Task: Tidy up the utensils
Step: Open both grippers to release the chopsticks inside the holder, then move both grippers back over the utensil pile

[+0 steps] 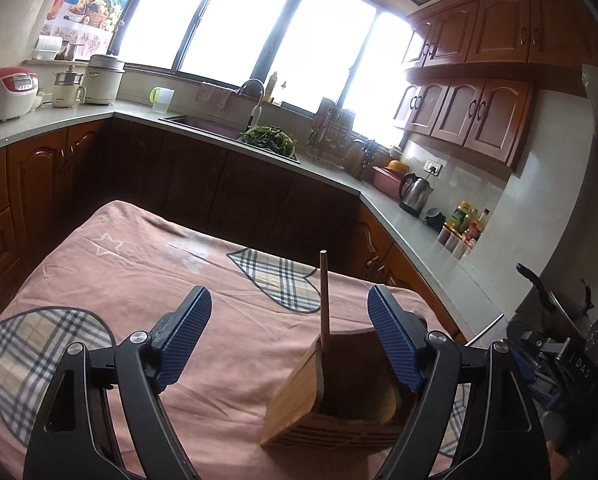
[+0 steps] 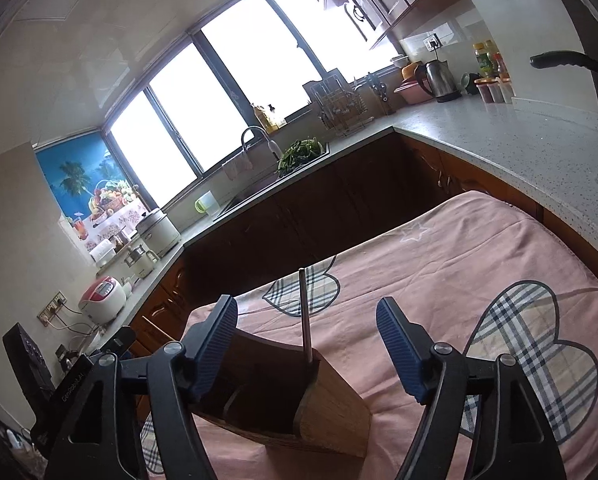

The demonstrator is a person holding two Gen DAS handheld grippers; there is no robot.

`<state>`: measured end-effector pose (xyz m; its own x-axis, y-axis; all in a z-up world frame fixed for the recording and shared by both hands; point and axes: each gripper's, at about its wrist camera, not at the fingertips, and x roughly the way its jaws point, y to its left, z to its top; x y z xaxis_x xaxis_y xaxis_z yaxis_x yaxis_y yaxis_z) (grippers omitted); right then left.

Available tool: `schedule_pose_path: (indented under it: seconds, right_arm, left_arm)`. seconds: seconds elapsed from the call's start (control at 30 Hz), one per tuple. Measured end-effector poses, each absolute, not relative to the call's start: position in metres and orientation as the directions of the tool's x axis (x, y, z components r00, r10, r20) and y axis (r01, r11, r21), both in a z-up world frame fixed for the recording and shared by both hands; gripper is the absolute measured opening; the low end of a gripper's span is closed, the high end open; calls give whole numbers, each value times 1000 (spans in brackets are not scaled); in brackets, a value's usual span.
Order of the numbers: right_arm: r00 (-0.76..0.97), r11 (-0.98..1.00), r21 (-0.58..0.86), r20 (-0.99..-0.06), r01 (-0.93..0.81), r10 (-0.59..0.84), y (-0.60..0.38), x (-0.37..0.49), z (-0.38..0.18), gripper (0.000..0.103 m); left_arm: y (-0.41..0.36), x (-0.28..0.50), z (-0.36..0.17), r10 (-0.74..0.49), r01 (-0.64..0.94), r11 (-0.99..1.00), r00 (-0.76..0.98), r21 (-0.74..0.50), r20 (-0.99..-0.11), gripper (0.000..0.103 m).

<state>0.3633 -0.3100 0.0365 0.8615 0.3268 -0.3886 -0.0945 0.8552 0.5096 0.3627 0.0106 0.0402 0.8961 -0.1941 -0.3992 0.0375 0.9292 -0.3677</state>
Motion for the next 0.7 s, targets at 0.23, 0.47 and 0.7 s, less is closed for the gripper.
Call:
schedule_pose_path:
  seconds: [0.23, 0.47, 0.7]
  right_arm:
    - [849, 850, 519, -405, -92, 340, -315, 320, 34, 90]
    - [834, 851, 519, -433, -79, 342, -319, 272, 26, 90]
    - [818, 855, 513, -457, -77, 349, -321, 231, 18, 90]
  left_arm:
    - [20, 321, 30, -218, 34, 930, 852, -365, -476, 90]
    - [26, 278, 19, -246, 43, 926, 823, -375, -513, 90]
    - [23, 240, 7, -272, 70, 931, 789, -359, -551, 90]
